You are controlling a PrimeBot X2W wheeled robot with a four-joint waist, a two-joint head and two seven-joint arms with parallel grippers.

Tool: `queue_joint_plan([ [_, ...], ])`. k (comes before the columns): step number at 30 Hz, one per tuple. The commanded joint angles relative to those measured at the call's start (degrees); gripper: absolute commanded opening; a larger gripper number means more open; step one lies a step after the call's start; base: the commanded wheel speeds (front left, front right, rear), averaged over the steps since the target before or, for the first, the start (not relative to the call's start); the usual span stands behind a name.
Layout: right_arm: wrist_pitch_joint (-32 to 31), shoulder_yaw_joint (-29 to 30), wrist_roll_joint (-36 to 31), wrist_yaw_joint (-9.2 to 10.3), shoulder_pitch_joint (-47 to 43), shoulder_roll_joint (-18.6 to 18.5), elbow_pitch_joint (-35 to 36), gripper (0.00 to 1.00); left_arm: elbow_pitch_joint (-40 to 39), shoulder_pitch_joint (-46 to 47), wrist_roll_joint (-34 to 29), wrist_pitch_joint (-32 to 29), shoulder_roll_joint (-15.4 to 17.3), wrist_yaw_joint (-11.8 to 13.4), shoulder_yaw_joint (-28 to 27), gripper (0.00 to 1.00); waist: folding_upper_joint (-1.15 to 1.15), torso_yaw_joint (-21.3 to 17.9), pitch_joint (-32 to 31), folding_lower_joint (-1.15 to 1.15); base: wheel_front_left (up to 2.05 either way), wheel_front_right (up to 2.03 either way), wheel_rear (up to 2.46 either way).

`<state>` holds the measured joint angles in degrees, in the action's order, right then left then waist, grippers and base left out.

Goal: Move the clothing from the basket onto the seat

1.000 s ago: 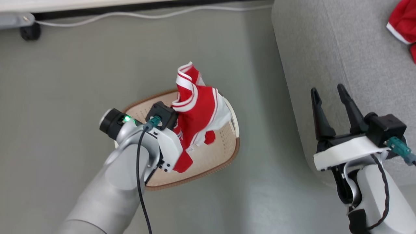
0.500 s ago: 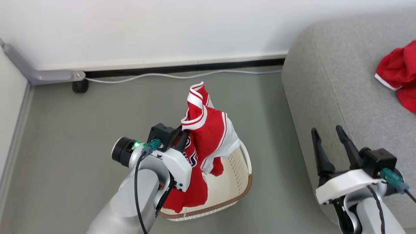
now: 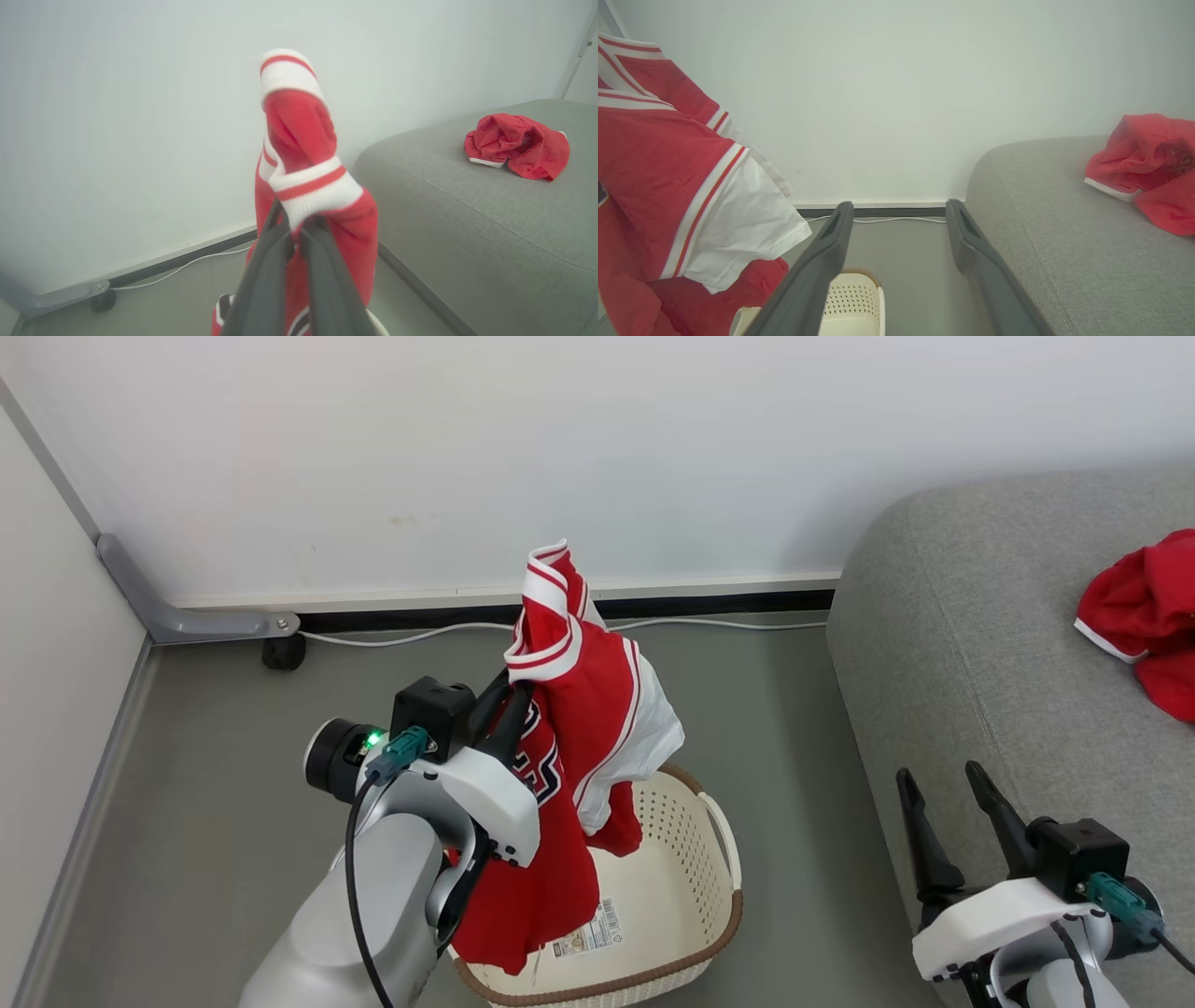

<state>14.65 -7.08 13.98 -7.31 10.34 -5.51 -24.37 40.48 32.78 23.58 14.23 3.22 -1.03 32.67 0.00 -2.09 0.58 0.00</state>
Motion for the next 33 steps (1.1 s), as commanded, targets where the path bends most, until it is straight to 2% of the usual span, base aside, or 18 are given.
queue_joint_plan([
  [1,0.35,-0.88,-0.41,-0.18,0.53,-0.2,1.29,1.0,-2.39,2.13,-0.53,0.76,1.32,-0.42,-2.25,0.0,0.0,0.04,-0.09,0.0,0.0,0.0,0.0],
  [9,0.35,-0.89,-0.67,-0.18,0.43,0.29,1.21,1.0,-6.06,4.57,-0.69,0.76,2.67,-1.16,-3.1,0.0,0.0,-0.04,-0.18,0.0,0.0,0.0,0.0],
  [21,0.35,-2.65,-0.31,-0.18,1.56,0.93,2.98,1.0,-6.71,5.6,-0.02,0.45,3.81,-2.05,-2.64,0.0,0.0,-0.45,0.24,0.0,0.0,0.0,0.0],
  [25,0.35,-5.9,0.66,-0.18,2.6,1.17,4.6,1.0,-6.67,5.83,0.12,0.48,3.93,-2.19,-2.57,0.0,0.0,-0.47,0.3,0.0,0.0,0.0,0.0],
  [33,0.35,-23.46,6.83,-0.18,7.92,0.44,6.17,1.0,-6.75,6.52,0.23,0.57,3.72,-2.69,-1.97,0.0,0.0,0.08,0.39,0.0,0.0,0.0,0.0],
])
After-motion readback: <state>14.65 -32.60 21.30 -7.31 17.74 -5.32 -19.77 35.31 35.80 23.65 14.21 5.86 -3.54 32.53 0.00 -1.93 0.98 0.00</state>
